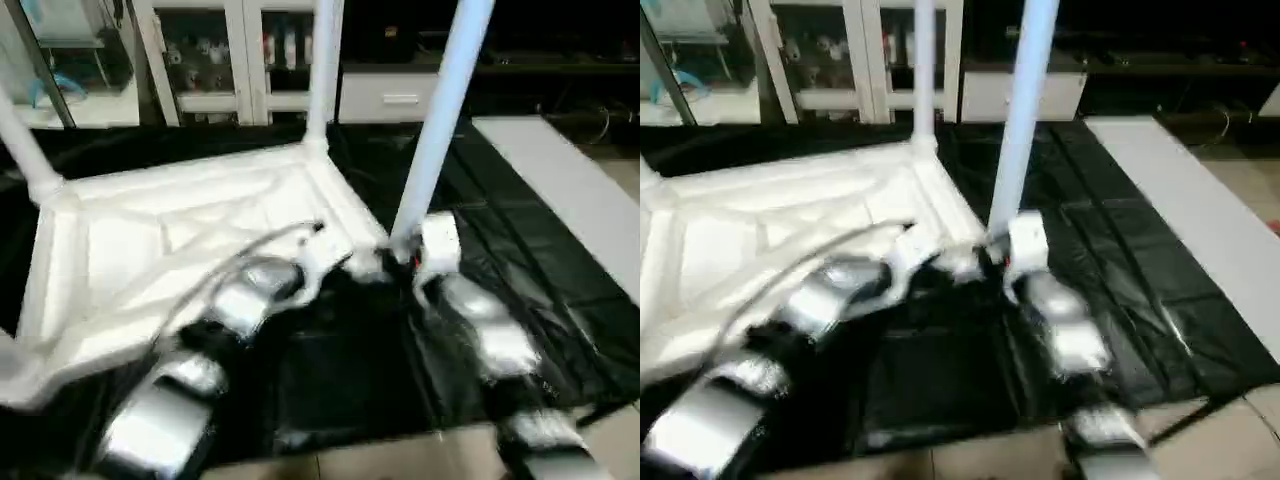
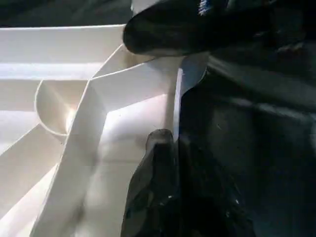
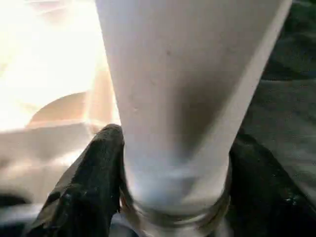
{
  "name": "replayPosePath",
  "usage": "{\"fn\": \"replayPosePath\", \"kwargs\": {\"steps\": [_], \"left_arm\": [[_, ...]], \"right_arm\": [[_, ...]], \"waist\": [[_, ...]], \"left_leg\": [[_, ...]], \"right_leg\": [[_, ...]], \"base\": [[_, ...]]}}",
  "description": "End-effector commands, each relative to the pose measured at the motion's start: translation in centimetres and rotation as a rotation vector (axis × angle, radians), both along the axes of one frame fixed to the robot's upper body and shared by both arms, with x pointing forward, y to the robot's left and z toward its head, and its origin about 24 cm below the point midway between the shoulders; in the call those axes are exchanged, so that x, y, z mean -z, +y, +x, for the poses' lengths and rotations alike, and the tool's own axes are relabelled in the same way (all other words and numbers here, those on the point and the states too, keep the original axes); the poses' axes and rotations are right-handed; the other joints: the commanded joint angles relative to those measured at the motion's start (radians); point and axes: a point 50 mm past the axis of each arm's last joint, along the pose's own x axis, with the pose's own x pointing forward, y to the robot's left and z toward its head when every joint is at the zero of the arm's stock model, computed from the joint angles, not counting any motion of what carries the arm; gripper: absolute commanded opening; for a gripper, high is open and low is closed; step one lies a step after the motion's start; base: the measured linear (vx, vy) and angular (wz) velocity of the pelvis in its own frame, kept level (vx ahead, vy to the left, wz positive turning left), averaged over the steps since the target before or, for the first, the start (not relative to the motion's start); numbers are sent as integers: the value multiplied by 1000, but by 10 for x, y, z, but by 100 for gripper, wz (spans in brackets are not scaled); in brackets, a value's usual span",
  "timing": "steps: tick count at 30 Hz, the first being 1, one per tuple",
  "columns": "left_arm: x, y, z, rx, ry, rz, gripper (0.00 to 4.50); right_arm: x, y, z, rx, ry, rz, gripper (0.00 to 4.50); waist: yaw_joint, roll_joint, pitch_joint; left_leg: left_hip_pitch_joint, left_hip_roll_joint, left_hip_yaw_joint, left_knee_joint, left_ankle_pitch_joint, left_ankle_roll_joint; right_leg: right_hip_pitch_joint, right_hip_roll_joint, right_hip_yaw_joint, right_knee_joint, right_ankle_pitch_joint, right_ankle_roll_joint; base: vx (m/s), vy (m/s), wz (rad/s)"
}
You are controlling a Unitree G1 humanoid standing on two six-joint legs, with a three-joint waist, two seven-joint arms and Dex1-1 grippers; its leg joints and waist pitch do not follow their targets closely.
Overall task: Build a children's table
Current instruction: Rotate leg to tighten
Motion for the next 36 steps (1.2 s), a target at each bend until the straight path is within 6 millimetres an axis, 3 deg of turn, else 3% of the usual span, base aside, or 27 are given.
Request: {"fn": "replayPosePath", "kwargs": {"steps": [1,4,7,9,12,16,19,22,24,28,36], "left_arm": [[-6,3,11,-190,-73,-37,0],[-5,1,10,-163,-77,-35,0],[-5,3,8,-127,-83,-34,0],[-4,5,8,-113,-85,-34,0],[-3,13,3,-19,-97,-39,0],[-1,21,-4,61,-78,-36,0],[1,27,-12,156,-47,-56,0],[4,37,-31,398,18,-85,0],[5,43,-38,457,69,-88,0],[3,53,-45,524,140,-95,0],[-1,58,-50,564,161,-108,0]], "right_arm": [[13,23,-5,-24,56,-40,267],[12,29,-5,-57,36,-22,267],[4,31,-3,-84,-26,1,267],[-1,31,-3,-110,-67,0,323],[-15,17,-4,-162,-159,-3,343],[-19,-1,-10,-244,-169,-26,384],[-16,-11,-21,-401,-123,-21,418],[-9,-31,-46,-666,-51,-53,423],[-9,-41,-55,-745,-37,-71,423],[-12,-53,-65,-831,-14,-73,423],[-18,-55,-68,-902,-15,-15,423]], "waist": [[0,-9,-67],[11,-13,-66],[11,-13,-65],[11,-8,-64],[9,-8,-65],[1,-7,-65],[0,-4,-62],[11,-6,-56],[15,-8,-54],[22,-4,-49],[28,-7,-51]], "left_leg": [[7,44,-21,-72,-110,48],[5,45,-18,-71,-90,94],[6,46,-18,-72,-107,98],[7,47,-18,-72,-119,93],[-1,47,-21,-73,-114,99],[-2,50,-23,-72,-118,118],[2,53,-20,-71,-133,128],[4,57,-21,-74,-178,123],[12,58,-21,-78,-228,89],[17,63,-22,-84,-255,60],[11,60,-24,-85,-236,56]], "right_leg": [[48,-55,42,-53,-198,-226],[54,-59,40,-51,-166,-233],[54,-59,40,-54,-189,-229],[52,-58,39,-56,-205,-225],[59,-59,39,-51,-183,-224],[63,-58,38,-51,-178,-229],[57,-58,40,-54,-191,-242],[58,-59,41,-61,-254,-231],[50,-60,42,-69,-341,-213],[40,-59,44,-71,-370,-204],[45,-62,45,-69,-369,-192]], "base": [[0,0,0],[0,0,0],[0,0,0],[0,0,0],[0,0,0],[0,0,0],[0,0,0],[0,0,0],[0,0,0],[0,0,0],[0,0,0]]}}
